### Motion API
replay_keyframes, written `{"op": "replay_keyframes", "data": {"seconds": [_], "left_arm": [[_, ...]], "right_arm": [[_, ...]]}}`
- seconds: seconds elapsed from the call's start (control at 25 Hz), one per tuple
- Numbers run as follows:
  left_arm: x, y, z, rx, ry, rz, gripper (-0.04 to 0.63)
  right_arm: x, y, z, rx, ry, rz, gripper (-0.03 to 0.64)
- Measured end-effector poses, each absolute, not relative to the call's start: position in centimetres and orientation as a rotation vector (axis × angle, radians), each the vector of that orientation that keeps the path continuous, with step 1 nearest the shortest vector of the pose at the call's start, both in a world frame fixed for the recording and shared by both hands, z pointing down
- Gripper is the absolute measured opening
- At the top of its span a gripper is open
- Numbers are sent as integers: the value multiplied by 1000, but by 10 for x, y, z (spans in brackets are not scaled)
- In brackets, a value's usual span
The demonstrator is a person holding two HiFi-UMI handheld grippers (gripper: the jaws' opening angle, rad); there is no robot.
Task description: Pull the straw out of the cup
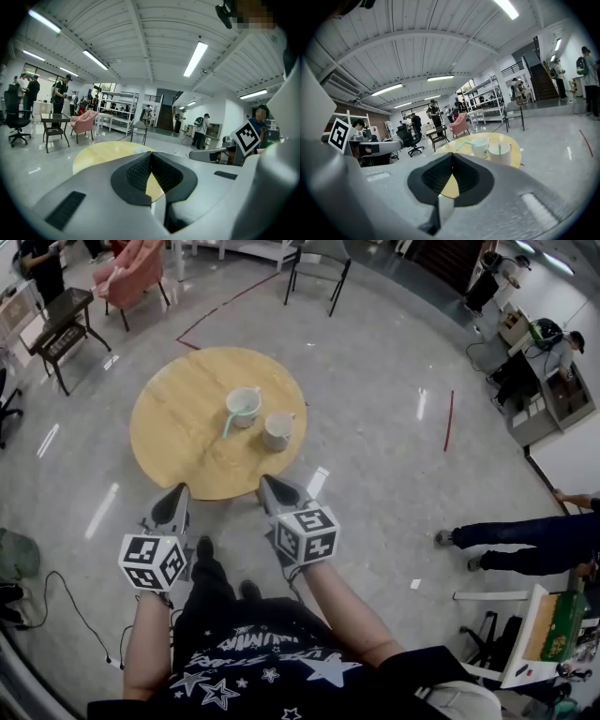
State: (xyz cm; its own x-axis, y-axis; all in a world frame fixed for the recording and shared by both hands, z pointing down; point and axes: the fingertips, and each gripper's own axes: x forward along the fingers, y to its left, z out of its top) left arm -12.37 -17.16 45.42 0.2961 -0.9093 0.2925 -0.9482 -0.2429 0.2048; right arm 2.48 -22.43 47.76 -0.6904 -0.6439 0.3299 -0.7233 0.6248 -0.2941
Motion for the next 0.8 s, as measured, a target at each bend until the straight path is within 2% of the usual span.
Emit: {"op": "replay_keyframes", "data": {"seconds": [0.8], "left_arm": [[-195, -299, 482, 2327, -1414, 207, 6]], "right_arm": [[-49, -329, 497, 1330, -2482, 738, 0]]}}
